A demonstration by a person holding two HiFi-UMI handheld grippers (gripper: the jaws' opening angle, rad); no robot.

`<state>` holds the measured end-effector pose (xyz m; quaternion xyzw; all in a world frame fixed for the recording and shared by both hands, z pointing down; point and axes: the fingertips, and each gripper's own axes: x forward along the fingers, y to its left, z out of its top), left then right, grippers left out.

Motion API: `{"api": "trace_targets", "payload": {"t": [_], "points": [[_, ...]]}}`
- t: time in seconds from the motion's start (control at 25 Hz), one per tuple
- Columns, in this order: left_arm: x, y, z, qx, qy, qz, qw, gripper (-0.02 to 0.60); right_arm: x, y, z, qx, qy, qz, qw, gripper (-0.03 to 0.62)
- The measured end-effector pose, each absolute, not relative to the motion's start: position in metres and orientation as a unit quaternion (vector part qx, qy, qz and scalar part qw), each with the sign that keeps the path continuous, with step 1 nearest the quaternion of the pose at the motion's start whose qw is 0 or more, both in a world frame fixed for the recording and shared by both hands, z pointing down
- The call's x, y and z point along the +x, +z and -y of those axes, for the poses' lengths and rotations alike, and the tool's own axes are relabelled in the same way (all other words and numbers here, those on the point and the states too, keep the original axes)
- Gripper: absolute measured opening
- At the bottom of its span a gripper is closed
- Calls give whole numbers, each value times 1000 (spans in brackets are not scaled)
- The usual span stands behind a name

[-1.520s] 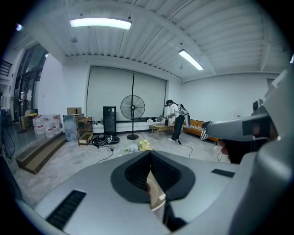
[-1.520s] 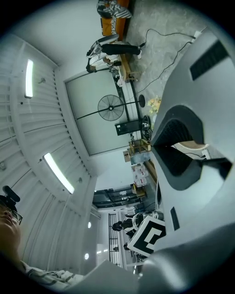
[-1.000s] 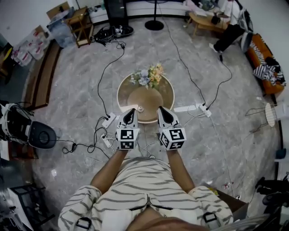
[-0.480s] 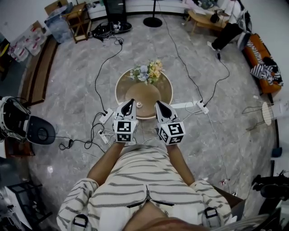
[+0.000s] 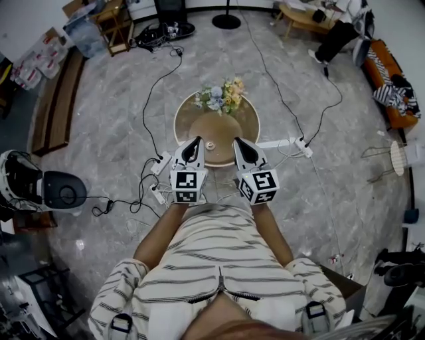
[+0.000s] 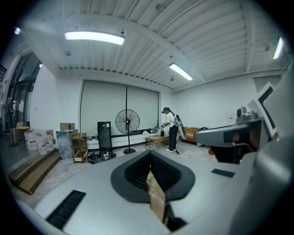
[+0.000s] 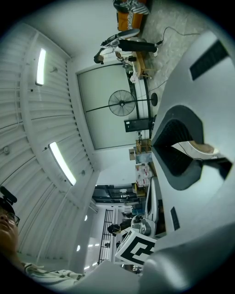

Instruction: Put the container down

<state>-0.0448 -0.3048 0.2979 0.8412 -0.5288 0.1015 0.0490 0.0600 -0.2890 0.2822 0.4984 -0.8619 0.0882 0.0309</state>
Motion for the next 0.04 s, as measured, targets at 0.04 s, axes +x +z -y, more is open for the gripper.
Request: {"api": "trace_targets", "payload": {"t": [0.04], "points": [[-46,298,305,841,99,530,51,-2,59,282,290,497,88,863,32,5]]}}
